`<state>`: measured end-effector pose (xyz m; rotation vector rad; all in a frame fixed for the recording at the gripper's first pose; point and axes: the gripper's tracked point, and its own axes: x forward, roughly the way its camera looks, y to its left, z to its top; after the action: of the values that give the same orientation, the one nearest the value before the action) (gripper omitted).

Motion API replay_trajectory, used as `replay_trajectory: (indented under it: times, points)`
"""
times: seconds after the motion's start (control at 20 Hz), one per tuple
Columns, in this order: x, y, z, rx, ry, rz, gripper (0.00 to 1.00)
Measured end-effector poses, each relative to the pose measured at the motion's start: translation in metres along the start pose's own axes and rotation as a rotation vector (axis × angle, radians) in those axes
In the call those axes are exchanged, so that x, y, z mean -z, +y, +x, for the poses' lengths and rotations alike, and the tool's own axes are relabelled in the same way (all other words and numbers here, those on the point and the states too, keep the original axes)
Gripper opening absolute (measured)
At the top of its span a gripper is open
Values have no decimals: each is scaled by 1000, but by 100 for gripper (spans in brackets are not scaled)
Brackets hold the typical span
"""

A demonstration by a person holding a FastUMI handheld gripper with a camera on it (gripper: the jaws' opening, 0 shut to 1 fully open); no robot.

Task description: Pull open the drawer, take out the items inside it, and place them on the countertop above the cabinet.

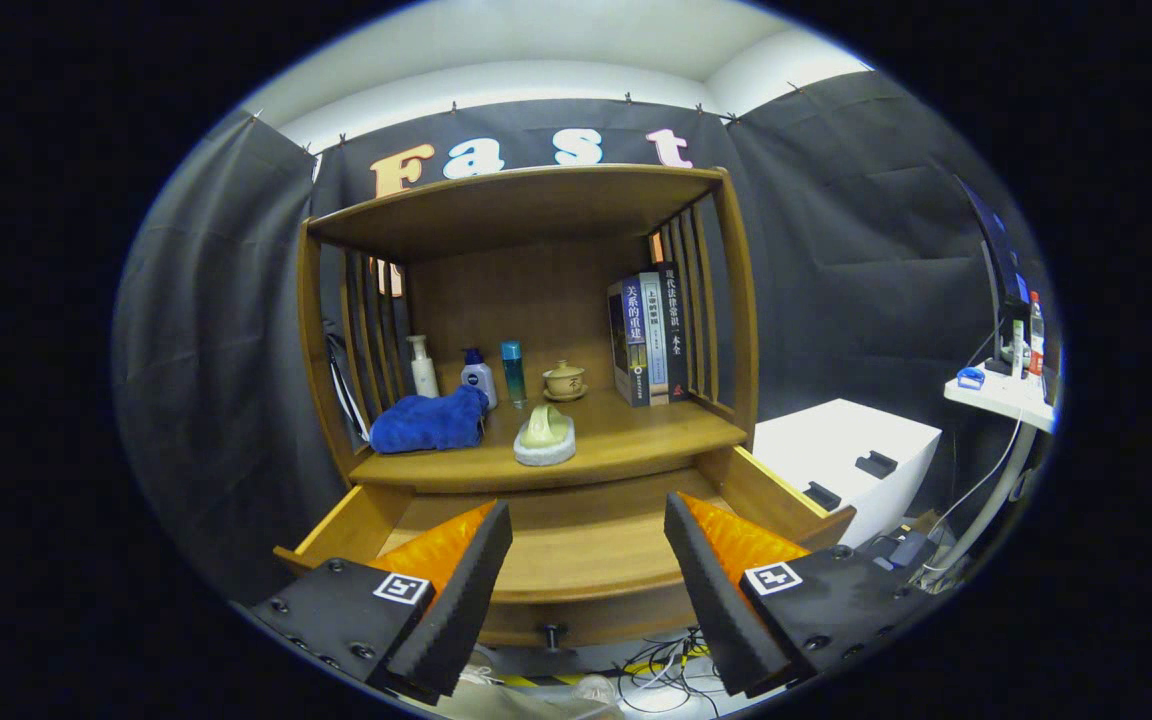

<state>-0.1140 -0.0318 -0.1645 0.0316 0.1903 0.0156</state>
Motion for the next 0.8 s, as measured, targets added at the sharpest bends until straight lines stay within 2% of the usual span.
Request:
replay_trajectory:
  times: [0.3, 0.45, 0.8]
  points:
    - [43, 0, -11, -20, -27, 7, 99]
    - [69, 5, -8, -31, 3, -18, 99]
    - [95, 5, 5, -27, 53, -11, 99]
